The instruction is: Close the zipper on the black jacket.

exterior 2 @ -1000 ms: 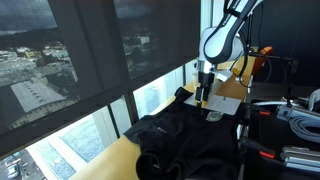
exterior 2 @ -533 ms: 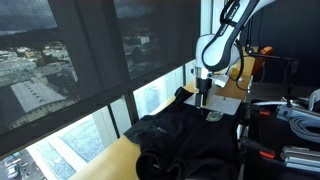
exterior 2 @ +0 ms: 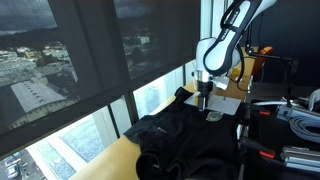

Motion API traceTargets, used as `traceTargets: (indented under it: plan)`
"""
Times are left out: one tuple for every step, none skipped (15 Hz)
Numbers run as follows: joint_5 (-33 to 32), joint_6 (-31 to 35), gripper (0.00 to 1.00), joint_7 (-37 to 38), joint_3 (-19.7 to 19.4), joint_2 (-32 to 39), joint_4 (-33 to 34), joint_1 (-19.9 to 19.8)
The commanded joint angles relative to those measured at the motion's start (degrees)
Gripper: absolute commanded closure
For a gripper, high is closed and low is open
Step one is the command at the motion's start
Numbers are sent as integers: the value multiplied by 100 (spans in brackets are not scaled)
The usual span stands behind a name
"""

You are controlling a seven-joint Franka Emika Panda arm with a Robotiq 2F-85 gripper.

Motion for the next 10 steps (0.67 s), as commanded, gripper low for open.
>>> traceTargets:
  plan:
    - [-192,130,0,49,7,139,74,-124]
    - [-209,141,0,42,8,162,73,-141]
    - [-218,165,0,36,15,197,77,-162]
    - [-212,184,0,23,30,240,95,-191]
    - [-192,201,0,-19,64,282,119,-241]
    - [-180,242,0,-56,89,337,154,-286]
    - [-171,262,0,-84,104,409,216,-327]
    - [-181,277,0,-91,102,472,273,-347]
    - [-190,292,0,-102,100,530,332,-368]
    - [-200,326,0,-109,99,592,391,-386]
